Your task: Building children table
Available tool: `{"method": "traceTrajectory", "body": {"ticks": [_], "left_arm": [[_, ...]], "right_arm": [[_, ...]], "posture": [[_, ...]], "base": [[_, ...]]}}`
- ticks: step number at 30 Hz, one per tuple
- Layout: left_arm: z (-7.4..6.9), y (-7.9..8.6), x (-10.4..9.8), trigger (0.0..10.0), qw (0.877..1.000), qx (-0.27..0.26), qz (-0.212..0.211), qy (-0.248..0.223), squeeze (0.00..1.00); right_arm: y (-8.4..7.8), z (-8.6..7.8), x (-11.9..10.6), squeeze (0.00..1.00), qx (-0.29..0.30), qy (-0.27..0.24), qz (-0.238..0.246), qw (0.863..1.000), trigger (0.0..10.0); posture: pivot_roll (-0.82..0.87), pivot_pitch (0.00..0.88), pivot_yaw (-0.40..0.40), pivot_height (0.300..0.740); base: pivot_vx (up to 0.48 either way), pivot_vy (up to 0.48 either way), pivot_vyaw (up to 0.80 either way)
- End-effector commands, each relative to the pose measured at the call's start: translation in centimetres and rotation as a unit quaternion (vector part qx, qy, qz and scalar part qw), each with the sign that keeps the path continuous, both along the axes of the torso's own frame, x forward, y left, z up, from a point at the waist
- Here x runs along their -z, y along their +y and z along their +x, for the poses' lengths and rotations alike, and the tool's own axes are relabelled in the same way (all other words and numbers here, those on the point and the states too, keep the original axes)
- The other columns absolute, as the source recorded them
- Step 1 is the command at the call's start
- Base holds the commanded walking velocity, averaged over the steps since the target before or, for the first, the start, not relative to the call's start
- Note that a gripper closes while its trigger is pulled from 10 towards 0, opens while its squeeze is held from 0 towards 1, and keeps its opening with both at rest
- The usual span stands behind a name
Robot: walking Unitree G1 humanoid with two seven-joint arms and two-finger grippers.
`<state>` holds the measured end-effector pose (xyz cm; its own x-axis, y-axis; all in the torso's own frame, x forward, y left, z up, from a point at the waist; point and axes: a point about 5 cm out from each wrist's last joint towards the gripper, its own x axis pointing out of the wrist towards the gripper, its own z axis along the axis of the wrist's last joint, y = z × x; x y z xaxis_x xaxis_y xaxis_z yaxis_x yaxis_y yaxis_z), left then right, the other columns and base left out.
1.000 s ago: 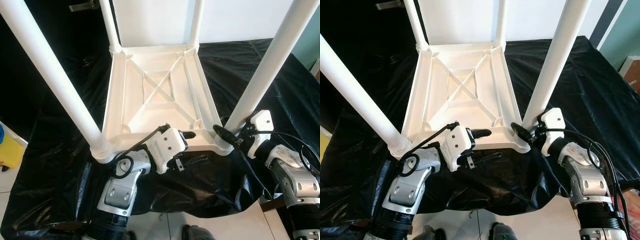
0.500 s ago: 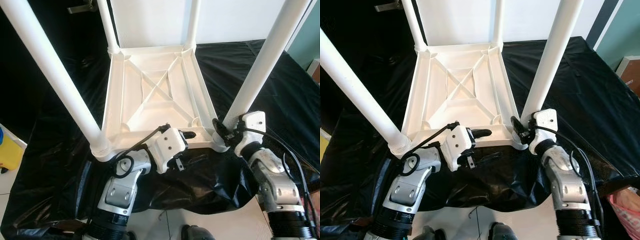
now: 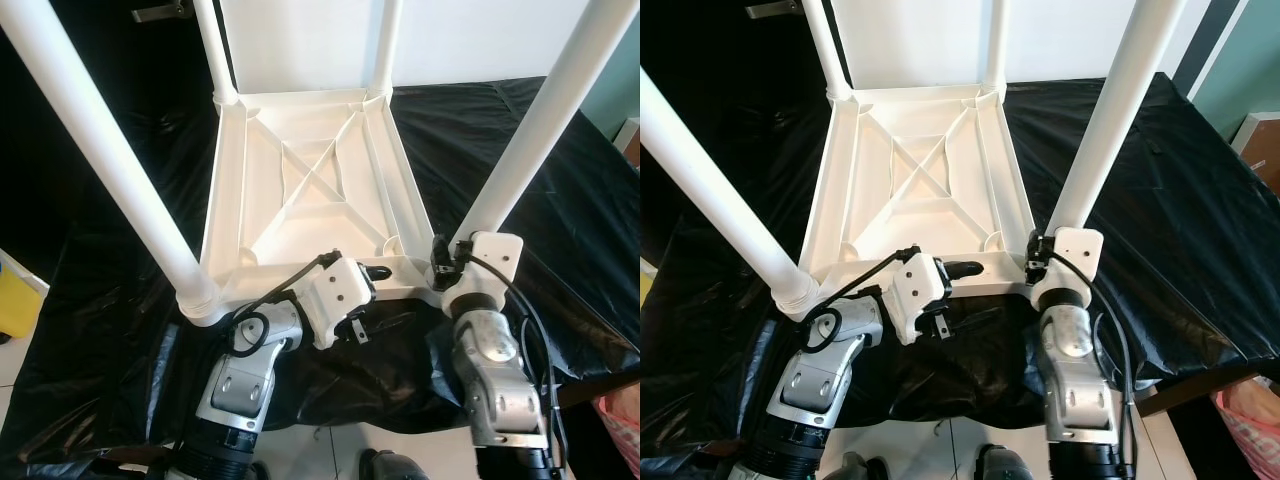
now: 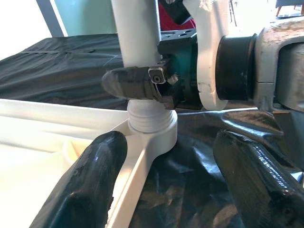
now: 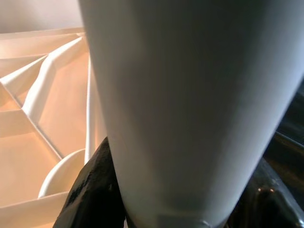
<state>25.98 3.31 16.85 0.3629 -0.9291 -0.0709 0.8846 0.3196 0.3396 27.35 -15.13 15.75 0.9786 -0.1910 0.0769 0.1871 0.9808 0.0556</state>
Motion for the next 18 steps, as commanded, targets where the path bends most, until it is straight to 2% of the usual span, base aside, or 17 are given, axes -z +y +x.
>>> {"method": "traceTrajectory", "body": {"ticks": [1, 17, 18], "left_arm": [[0.52, 0.28, -0.10, 10.0, 0.995, -0.093, -0.032, -0.014, 0.00], [0.37, 0.23, 0.00, 10.0, 0.996, -0.086, -0.029, -0.012, 0.00], [0.34, 0.23, -0.01, 10.0, 0.996, -0.086, -0.029, -0.013, 0.00]], "right_arm": [[0.97, -0.24, 2.16, 0.00, -0.010, 0.058, 0.024, 0.998, 10.0], [0.96, -0.48, 1.70, 0.00, 0.006, 0.054, 0.017, 0.998, 10.0], [0.92, -0.53, 1.50, 1.00, 0.008, 0.050, 0.013, 0.999, 10.0]], "posture": [[-0.15, 0.135, 0.026, 0.740], [-0.15, 0.127, 0.031, 0.740], [-0.15, 0.127, 0.029, 0.740]], "base": [[0.000, 0.000, 0.00], [0.000, 0.000, 0.00], [0.000, 0.000, 0.00]]}}
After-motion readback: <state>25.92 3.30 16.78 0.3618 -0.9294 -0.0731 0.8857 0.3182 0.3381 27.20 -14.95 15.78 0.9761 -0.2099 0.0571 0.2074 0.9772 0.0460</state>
